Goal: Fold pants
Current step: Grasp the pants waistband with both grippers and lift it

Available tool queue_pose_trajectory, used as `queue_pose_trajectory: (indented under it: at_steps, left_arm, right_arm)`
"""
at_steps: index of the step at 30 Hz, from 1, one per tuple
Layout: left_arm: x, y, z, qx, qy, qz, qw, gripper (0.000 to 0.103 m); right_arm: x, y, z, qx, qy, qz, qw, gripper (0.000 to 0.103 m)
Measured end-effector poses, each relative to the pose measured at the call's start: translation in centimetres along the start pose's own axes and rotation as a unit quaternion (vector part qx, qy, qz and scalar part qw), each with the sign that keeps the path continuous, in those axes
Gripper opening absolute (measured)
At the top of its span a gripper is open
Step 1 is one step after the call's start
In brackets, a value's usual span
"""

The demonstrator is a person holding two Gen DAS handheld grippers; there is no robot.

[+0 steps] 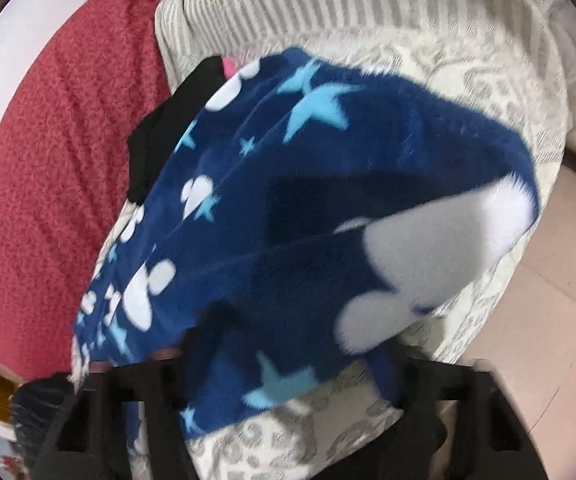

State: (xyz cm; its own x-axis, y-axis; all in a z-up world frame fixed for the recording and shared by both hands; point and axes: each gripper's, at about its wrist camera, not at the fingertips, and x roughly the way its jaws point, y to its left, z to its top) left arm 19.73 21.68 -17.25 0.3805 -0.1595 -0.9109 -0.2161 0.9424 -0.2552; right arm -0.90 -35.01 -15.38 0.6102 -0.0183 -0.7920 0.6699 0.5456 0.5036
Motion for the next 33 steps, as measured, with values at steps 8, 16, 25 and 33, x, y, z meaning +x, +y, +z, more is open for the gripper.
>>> queue_pose_trajectory:
  at_steps: [8, 16, 25, 33]
  left_arm:
    - [-4.9, 1.3, 0.5, -0.011, -0.040, -0.050, 0.9979, 0.009]
    - [-11.1, -0.5, 2.6, 0.009, -0.097, -0.065, 0.9931, 0.009]
    - [-13.9, -6.4, 8.3, 0.060, -0.137, -0.035, 0.9881, 0.009]
    - [-7.3, -12.2, 15.6, 0.078, -0.096, 0.024, 0.9920, 0.009]
  right_arm:
    - [-4.1, 1.4, -0.2, -0.025, -0.042, 0.057, 0.997, 0.007]
    - [-8.2, 5.4, 0.9, -0.092, -0.098, 0.069, 0.989, 0.007]
    - [-7.8, 11.3, 5.9, -0.141, -0.118, 0.055, 0.981, 0.007]
    - [0.6, 16.1, 12.8, -0.180, -0.080, -0.011, 0.980, 0.007]
